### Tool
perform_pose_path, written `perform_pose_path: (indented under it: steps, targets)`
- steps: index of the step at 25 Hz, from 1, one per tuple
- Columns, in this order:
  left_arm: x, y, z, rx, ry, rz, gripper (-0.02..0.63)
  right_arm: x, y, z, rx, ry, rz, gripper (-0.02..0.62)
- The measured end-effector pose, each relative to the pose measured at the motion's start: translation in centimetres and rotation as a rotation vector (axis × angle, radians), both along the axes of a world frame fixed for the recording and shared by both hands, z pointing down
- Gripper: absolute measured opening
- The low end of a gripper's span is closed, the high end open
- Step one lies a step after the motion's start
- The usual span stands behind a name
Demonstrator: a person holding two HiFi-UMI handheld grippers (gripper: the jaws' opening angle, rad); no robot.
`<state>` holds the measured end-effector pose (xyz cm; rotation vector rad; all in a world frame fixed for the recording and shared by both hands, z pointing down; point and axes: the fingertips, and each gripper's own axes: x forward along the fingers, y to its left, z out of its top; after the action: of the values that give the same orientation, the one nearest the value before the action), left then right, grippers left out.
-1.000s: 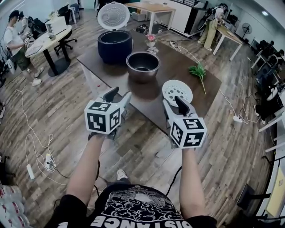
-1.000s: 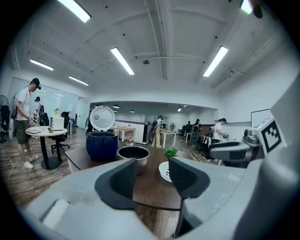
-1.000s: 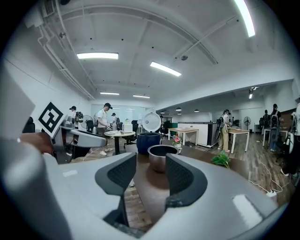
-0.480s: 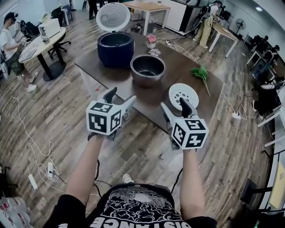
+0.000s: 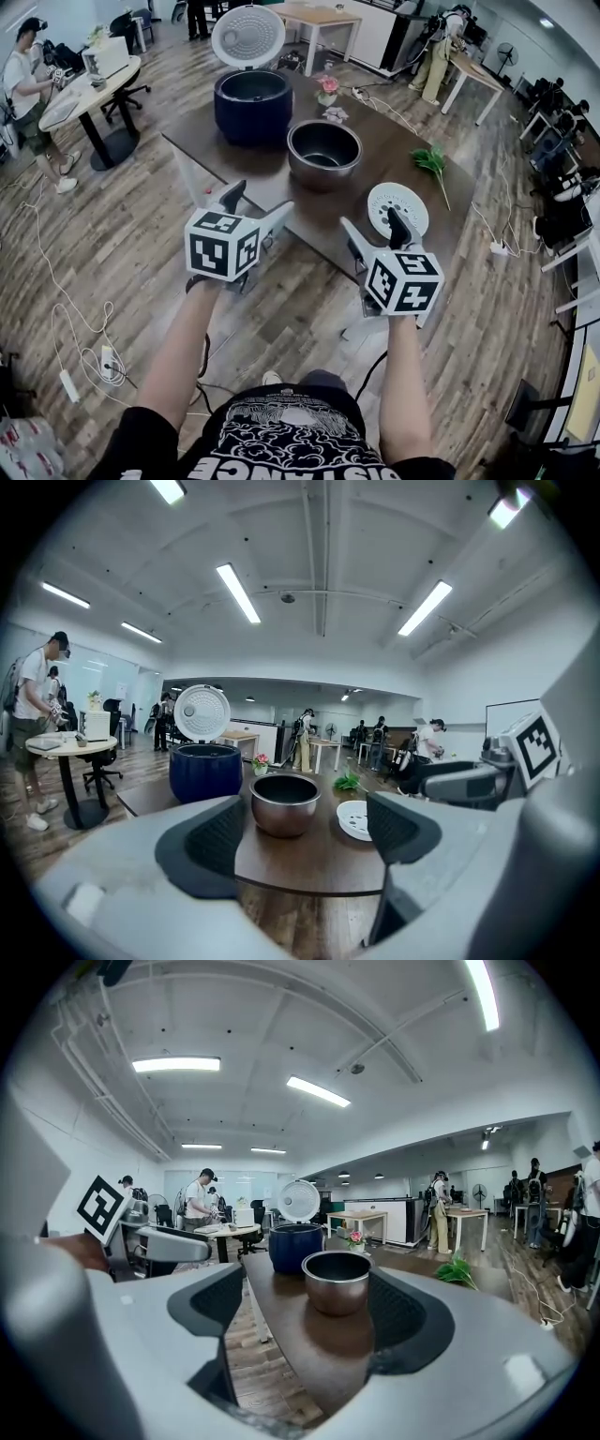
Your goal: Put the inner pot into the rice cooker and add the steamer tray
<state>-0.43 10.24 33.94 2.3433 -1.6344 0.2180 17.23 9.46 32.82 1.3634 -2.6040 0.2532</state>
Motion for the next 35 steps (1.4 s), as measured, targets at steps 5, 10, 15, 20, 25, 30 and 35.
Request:
perform_pose_path:
  steps: [5, 10, 15, 20, 25, 30, 35]
  targets:
    - [-0.5, -1.0, -0.2, 0.011, 0.001, 0.002, 0.423, -0.6, -1.0, 0.2, 0.006, 0.009, 0.004, 0.417]
    - [-1.2, -2.1, 0.1, 0.01, 0.001, 0.009, 0.425, -1.5, -2.4, 0.5, 0.011, 0.004, 0.005, 0.42]
    - [-1.7, -3.8, 0.3, 0.009, -0.004, 0.008, 0.425, -1.9, -4.3, 0.8, 0.011, 0.0, 0.009, 0.42]
    - [-2.0, -6.9, 0.8, 0.001, -0.009, 0.011, 0.425, -2.2, -7.6, 1.1, 0.009, -0.005, 0.015, 0.42]
    - [-1.9, -10.9, 1.3, -0.007, -0.013, 0.011, 0.425, -2.4, -11.5, 1.7, 0.001, -0.006, 0.015, 0.42]
    - [-2.3, -15.8, 1.7, -0.021, -0.01, 0.008, 0.425, -2.5, -16.5, 2.1, -0.014, -0.003, 0.019, 0.42]
    - [-2.5, -20.6, 1.8, -0.032, -0.006, 0.006, 0.425, -2.3, -21.2, 2.5, -0.035, -0.003, 0.029, 0.42]
